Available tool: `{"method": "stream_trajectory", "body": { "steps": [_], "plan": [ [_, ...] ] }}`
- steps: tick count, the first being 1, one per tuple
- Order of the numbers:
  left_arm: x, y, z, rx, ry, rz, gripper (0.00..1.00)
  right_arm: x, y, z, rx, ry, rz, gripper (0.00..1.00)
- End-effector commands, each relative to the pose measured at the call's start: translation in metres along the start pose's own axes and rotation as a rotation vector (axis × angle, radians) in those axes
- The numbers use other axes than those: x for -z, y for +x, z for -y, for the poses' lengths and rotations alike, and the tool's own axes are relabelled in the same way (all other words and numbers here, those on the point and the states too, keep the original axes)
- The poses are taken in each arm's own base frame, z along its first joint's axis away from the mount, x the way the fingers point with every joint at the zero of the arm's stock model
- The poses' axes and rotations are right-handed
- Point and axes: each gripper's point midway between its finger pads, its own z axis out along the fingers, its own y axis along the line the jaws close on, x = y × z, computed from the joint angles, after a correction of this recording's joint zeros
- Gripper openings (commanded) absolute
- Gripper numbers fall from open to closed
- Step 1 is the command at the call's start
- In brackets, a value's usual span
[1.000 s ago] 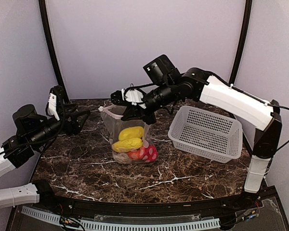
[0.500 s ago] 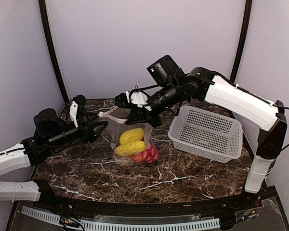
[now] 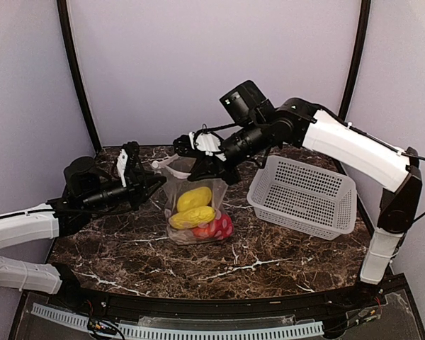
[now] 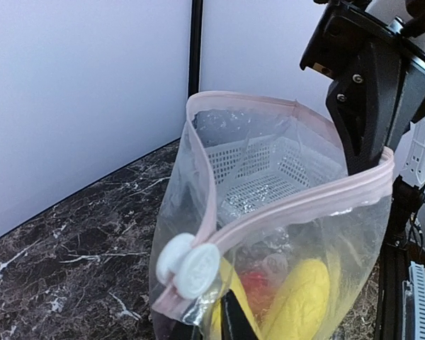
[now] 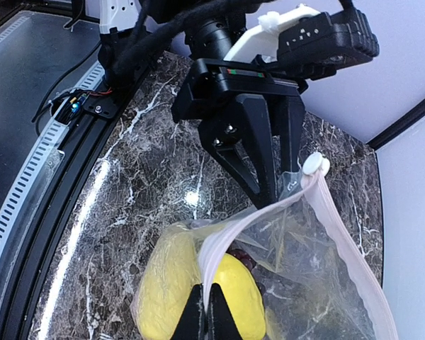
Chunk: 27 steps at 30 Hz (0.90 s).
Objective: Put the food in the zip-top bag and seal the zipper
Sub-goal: Adjust the zipper food storage bag at the center of the board.
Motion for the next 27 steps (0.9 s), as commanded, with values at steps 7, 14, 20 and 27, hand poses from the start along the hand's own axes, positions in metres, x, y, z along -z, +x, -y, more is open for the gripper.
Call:
{"method": "stream_trajectory", "body": {
  "steps": [7,14,20,27],
  "plan": [
    [0.025,-0.035,-0.007,-0.100,-0.097,0.083,0.01,0.024,0.030,0.041,-0.055,0.152,-0.054,0.00],
    [0.024,-0.041,0.001,-0.068,-0.052,0.042,0.01,0.045,0.011,0.060,-0.090,0.209,0.000,0.16],
    [0.025,-0.047,0.004,-0.026,-0.039,0.041,0.01,0.050,-0.025,0.039,-0.058,0.142,0.074,0.60],
    [0.026,-0.053,0.007,-0.011,-0.023,0.045,0.01,0.007,-0.035,0.029,-0.063,0.076,0.055,0.89]
  ]
}}
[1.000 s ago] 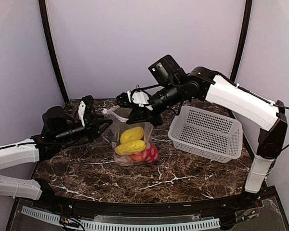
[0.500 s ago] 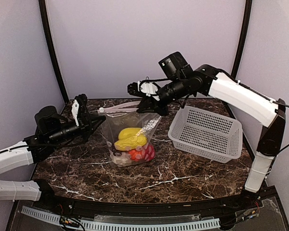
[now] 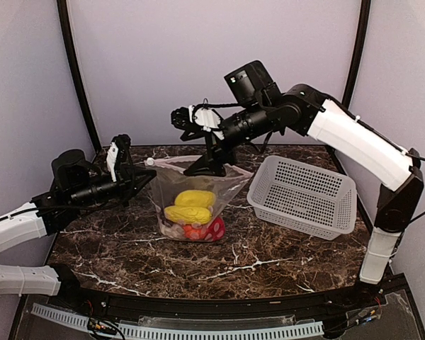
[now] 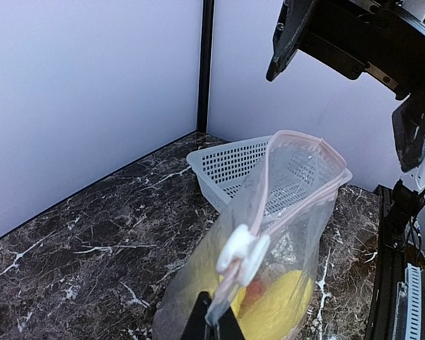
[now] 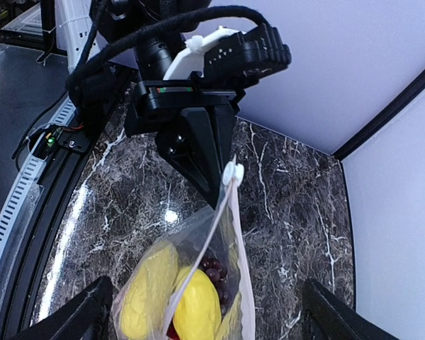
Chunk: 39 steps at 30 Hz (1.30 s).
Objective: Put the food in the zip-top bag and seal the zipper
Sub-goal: Pass from the left arm to the right
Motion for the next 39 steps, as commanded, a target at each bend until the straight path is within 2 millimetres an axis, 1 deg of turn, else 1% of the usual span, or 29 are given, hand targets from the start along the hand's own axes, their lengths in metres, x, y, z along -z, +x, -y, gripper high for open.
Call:
{"method": "stream_trajectory", "body": {
  "steps": [1,4,6,8,11,13,16,19,21,23,26,29,31,33,36,39],
  "plan": [
    [0.006,-0.031,0.007,-0.004,0.027,0.077,0.01,-0.028,-0.007,-0.007,-0.054,-0.058,0.004,0.91],
    [0.006,-0.032,0.007,-0.003,0.031,0.080,0.01,-0.038,-0.010,-0.003,-0.083,-0.053,0.003,0.95],
    [0.005,-0.033,0.008,-0.004,0.036,0.080,0.01,-0.046,-0.007,-0.002,-0.100,-0.052,-0.006,0.96],
    [0.005,-0.033,0.009,-0.003,0.043,0.074,0.01,-0.054,-0.002,-0.002,-0.110,-0.049,-0.023,0.94],
    [0.005,-0.032,0.010,-0.005,0.049,0.065,0.01,-0.062,0.007,0.000,-0.123,-0.028,-0.056,0.87],
    [0.005,-0.030,0.010,-0.010,0.048,0.061,0.01,-0.064,0.011,0.002,-0.121,-0.018,-0.071,0.79],
    [0.005,-0.029,0.010,-0.017,0.050,0.055,0.01,-0.064,0.011,0.004,-0.116,-0.005,-0.074,0.66],
    [0.006,-0.029,0.012,-0.026,0.057,0.050,0.01,-0.064,0.008,0.005,-0.108,-0.006,-0.061,0.42],
    [0.006,-0.030,0.013,-0.033,0.060,0.051,0.01,-0.064,0.007,0.006,-0.106,-0.005,-0.058,0.33],
    [0.006,-0.030,0.013,-0.039,0.060,0.055,0.01,-0.065,0.007,0.007,-0.103,-0.004,-0.058,0.22],
    [0.005,-0.031,0.014,-0.044,0.069,0.062,0.05,-0.066,0.008,0.007,-0.098,-0.002,-0.062,0.09],
    [0.002,-0.029,0.016,-0.042,0.092,0.059,0.10,-0.066,0.010,0.005,-0.093,-0.008,-0.065,0.06],
    [-0.001,-0.028,0.019,-0.043,0.115,0.058,0.15,-0.066,0.010,0.003,-0.094,-0.018,-0.062,0.03],
    [-0.005,-0.027,0.021,-0.043,0.135,0.053,0.18,-0.063,0.008,0.001,-0.091,-0.026,-0.053,0.03],
    [-0.010,-0.026,0.022,-0.044,0.156,0.042,0.19,-0.061,0.006,0.000,-0.090,-0.027,-0.048,0.02],
    [-0.012,-0.027,0.025,-0.046,0.179,0.043,0.18,-0.060,0.007,0.001,-0.088,-0.021,-0.053,0.02]
  ]
}}
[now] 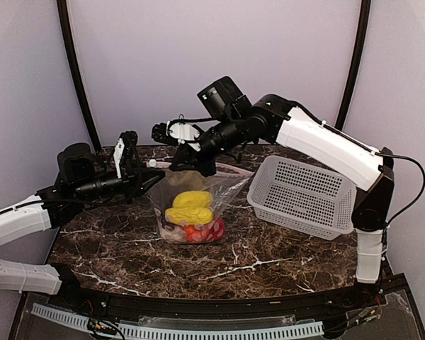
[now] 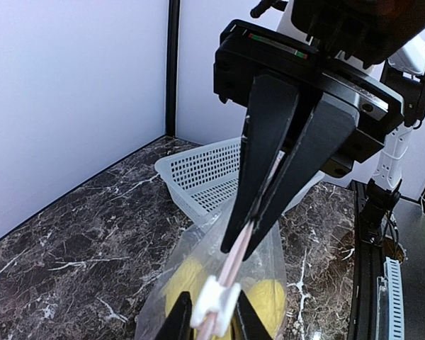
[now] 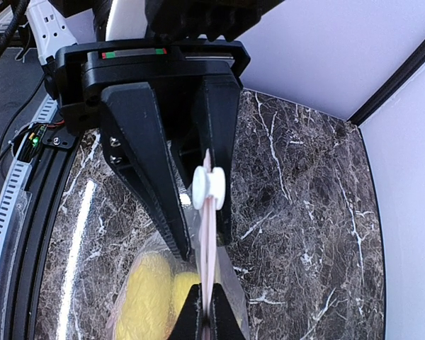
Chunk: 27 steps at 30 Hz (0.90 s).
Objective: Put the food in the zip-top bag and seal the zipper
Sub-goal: Pass from the left arm to the right, then pass from the right arm to the left
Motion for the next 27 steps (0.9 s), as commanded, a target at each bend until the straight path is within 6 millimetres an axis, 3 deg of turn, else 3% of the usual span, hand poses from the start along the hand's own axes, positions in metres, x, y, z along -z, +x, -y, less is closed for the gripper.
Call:
{"method": "stream_trajectory", "body": {
  "steps": [1,18,22,27],
  "plan": [
    [-0.001,-0.019,0.009,-0.036,0.061,0.044,0.17,0.003,-0.010,-0.003,0.021,0.004,0.029,0.02],
    [0.014,-0.024,0.014,-0.083,0.040,0.045,0.04,-0.001,-0.005,0.003,0.027,0.027,0.010,0.03],
    [0.009,-0.023,0.015,-0.063,0.064,0.025,0.01,0.003,-0.015,-0.001,0.027,-0.001,0.045,0.14],
    [0.004,-0.020,0.018,-0.051,0.094,0.013,0.01,0.010,-0.038,-0.018,0.024,-0.104,0.139,0.37]
  ]
}}
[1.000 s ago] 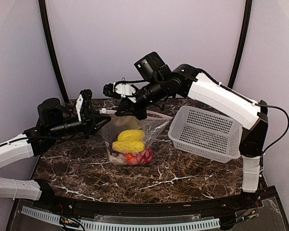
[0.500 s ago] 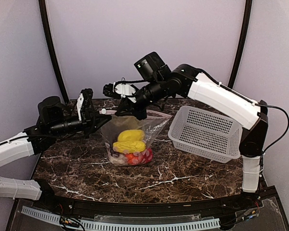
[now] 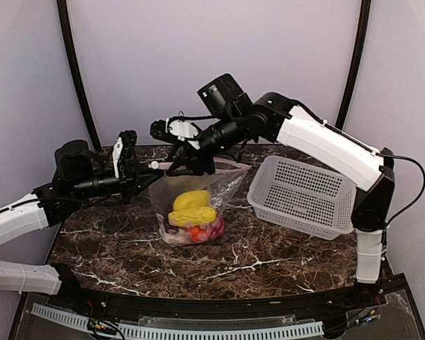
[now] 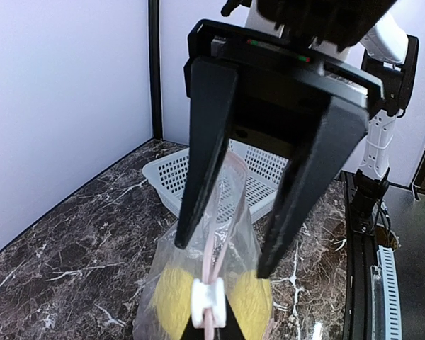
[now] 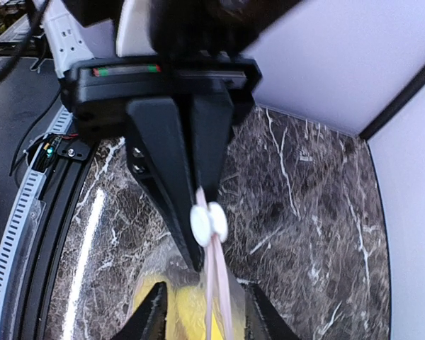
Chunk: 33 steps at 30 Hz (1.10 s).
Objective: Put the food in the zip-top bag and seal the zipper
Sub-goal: Pass from the right arm to the left, then hold the zipper from the zipper food storage bag.
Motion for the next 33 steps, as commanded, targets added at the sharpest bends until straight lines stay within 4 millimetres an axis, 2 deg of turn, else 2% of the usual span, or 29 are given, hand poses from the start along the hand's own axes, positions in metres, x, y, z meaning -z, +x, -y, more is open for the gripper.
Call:
{"method": "stream_trajectory", "body": {
  "steps": [1,4,15,17,21,28,33],
  "plan": [
    [0.000,-0.014,0.006,-0.011,0.039,0.025,0.01,0.005,-0.031,-0.014,0.012,-0.086,0.113,0.40],
    [0.001,-0.015,0.008,-0.028,0.046,0.031,0.01,0.000,-0.032,-0.016,0.001,-0.114,0.125,0.43],
    [0.006,-0.009,0.012,-0.098,0.058,-0.006,0.01,-0.012,-0.033,-0.021,-0.039,-0.176,0.146,0.42],
    [0.006,-0.007,0.011,-0.111,0.054,-0.017,0.01,-0.012,-0.034,-0.021,-0.042,-0.181,0.150,0.39],
    [0.006,-0.005,0.011,-0.118,0.048,-0.022,0.01,-0.010,-0.036,-0.023,-0.046,-0.187,0.159,0.25],
    [0.005,-0.003,0.010,-0.113,0.050,-0.027,0.01,-0.008,-0.039,-0.023,-0.047,-0.191,0.170,0.17],
    [0.005,-0.002,0.008,-0.109,0.041,-0.026,0.01,-0.011,-0.036,-0.020,-0.051,-0.176,0.158,0.06]
  ]
}}
